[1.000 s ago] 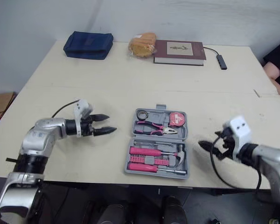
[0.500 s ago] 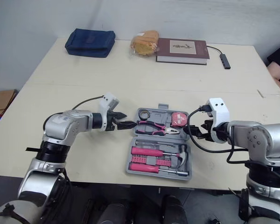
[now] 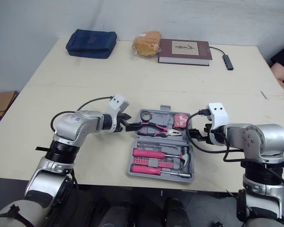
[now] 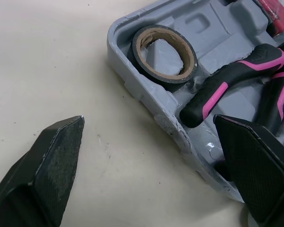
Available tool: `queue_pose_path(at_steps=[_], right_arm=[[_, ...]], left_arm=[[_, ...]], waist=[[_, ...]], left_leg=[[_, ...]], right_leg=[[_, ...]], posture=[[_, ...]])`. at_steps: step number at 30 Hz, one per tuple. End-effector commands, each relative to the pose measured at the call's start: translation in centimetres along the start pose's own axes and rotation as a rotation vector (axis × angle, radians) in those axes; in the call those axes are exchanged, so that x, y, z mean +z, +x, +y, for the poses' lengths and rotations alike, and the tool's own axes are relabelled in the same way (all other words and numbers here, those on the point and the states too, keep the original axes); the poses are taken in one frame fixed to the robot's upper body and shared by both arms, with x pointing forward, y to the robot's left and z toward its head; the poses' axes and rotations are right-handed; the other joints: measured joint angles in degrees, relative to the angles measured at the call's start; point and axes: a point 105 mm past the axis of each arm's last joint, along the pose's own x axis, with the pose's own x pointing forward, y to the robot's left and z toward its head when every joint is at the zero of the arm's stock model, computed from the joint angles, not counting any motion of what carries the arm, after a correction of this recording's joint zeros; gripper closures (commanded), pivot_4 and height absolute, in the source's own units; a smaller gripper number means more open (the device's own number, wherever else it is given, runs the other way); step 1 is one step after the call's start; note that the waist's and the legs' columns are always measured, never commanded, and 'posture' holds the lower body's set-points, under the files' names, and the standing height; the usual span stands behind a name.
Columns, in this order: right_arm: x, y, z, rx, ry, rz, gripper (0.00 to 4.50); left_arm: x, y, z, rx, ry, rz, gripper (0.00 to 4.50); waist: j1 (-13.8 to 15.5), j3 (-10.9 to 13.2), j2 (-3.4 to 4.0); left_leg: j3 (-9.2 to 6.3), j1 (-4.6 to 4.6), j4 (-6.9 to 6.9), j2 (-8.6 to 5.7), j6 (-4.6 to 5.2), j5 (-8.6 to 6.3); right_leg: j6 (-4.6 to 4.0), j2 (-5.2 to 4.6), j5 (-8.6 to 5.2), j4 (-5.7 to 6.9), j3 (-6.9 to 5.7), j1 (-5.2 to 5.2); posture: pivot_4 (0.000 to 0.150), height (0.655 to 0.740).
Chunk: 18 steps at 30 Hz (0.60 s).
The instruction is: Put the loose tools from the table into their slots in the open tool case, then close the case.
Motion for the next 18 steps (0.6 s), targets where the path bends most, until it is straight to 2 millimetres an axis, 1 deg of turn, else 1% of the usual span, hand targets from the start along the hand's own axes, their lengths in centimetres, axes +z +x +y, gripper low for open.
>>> queue_pose_path(at_steps=[1, 3, 4, 6, 8, 12, 14, 16, 18], right_arm=[[0.2, 0.3, 0.5, 0.016, 0.01, -0.001, 0.0], [0.1, 0.5, 0.6, 0.027, 0.027, 0.001, 0.0], [0.1, 0.6, 0.7, 0.031, 0.036, 0.0, 0.0], [0.1, 0.7, 0.6, 0.028, 0.058, -0.009, 0.0], [0.3, 0.8, 0.7, 0.037, 0.082, -0.023, 0.0], [0.6, 0.9, 1.1, 0.058, 0.115, -0.05, 0.0], [0.7, 0.9, 1.3, 0.067, 0.128, -0.06, 0.0], [0.7, 0.9, 1.4, 0.069, 0.134, -0.069, 0.0], [0.8, 0.6, 1.4, 0.07, 0.145, -0.094, 0.0]], left_arm=[[0.8, 0.0, -0.5, 0.001, 0.046, 0.009, 0.07], [0.6, 0.2, -0.9, -0.015, 0.035, 0.024, 0.07], [0.4, 0.2, -1.1, -0.027, 0.02, 0.036, 0.32], [0.2, 0.3, -1.3, -0.038, 0.021, 0.05, 0.97], [0.0, 0.5, -1.6, -0.056, 0.025, 0.065, 1.79], [-0.2, 0.8, -2.0, -0.073, 0.022, 0.07, 3.77], [-0.2, 0.8, -2.0, -0.079, 0.014, 0.064, 4.13], [0.1, 0.9, -2.1, -0.089, -0.002, 0.048, 4.18], [0.7, 0.9, -2.2, -0.102, -0.022, 0.007, 4.18]], waist=[[-0.05, 0.0, 0.0], [-0.09, 0.0, 0.0], [-0.09, 0.0, 0.0], [-0.14, 0.0, 0.0], [-0.24, 0.0, 0.0], [-0.58, -0.03, 0.02], [-0.68, -0.03, 0.03], [-0.71, -0.03, 0.03], [-0.79, -0.03, 0.03]], left_leg=[[0.01, 0.01, 0.0, 0.0, 0.0, 0.0], [0.01, 0.02, 0.0, 0.0, -0.01, 0.0], [0.01, 0.02, 0.0, 0.01, -0.01, 0.01], [0.02, 0.05, 0.0, 0.01, -0.02, 0.01], [0.03, 0.06, 0.0, 0.02, -0.02, 0.01], [0.05, 0.09, 0.0, 0.04, -0.05, 0.03], [0.05, 0.12, -0.01, 0.03, -0.06, 0.03], [0.05, 0.12, 0.0, 0.04, -0.07, 0.05], [0.04, 0.12, 0.0, 0.04, -0.07, 0.06]], right_leg=[[0.0, 0.0, 0.0, 0.0, 0.0, 0.0], [0.0, 0.01, 0.0, 0.01, 0.0, 0.0], [0.0, 0.01, 0.0, 0.01, 0.01, 0.01], [0.0, 0.01, 0.0, 0.03, 0.01, 0.02], [0.0, 0.02, 0.0, 0.04, 0.02, 0.02], [0.0, 0.03, 0.0, 0.07, 0.04, 0.02], [0.0, 0.02, 0.0, 0.09, 0.07, 0.03], [0.0, 0.02, 0.0, 0.12, 0.1, 0.03], [0.0, 0.01, 0.0, 0.13, 0.13, 0.03]], posture=[[0.15, 0.74], [0.15, 0.74], [0.15, 0.74], [0.15, 0.74], [0.15, 0.74], [0.15, 0.74], [0.15, 0.74], [0.15, 0.74], [0.15, 0.74]])
